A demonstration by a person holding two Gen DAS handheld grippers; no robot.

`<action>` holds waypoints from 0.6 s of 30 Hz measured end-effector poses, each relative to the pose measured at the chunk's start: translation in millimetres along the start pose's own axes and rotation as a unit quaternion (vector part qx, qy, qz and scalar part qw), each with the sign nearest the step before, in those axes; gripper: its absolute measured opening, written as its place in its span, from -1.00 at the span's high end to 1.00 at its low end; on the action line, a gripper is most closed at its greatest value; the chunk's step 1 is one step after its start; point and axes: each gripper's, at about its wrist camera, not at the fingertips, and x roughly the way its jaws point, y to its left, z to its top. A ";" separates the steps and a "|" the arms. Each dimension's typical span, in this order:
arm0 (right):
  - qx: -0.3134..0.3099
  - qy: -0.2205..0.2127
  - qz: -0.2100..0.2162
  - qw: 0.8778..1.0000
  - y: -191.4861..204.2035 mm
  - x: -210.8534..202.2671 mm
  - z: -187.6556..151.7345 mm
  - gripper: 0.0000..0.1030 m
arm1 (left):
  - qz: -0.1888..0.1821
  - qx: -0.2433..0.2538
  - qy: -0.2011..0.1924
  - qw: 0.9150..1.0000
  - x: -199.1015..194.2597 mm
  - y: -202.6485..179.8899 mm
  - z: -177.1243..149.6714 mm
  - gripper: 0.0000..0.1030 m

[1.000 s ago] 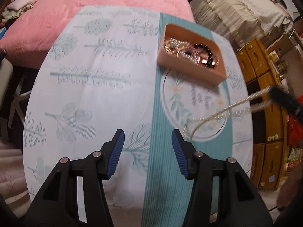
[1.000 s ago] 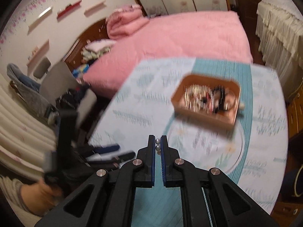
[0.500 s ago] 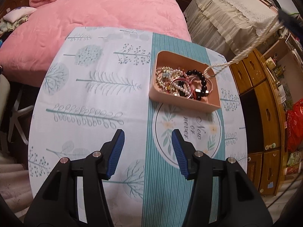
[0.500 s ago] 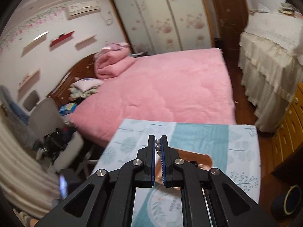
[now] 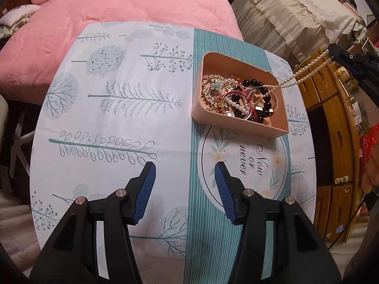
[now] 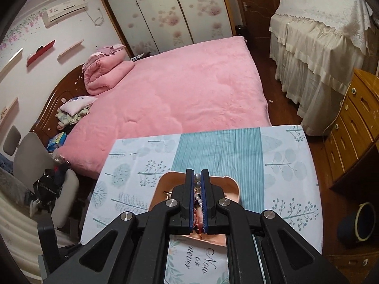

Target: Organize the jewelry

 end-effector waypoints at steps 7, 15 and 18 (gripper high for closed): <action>0.001 0.024 0.026 0.999 1.3 25.9 -8.9 0.90 | -0.002 0.011 0.009 1.000 9.8 -6.4 0.7 0.05; -0.003 0.081 0.015 0.997 7.5 65.4 -29.0 0.88 | 0.002 0.017 0.010 1.000 12.1 -8.1 -1.0 0.05; 0.004 0.094 0.016 0.995 5.1 69.7 -38.2 0.78 | 0.009 0.013 0.008 1.000 10.9 -7.3 -1.7 0.02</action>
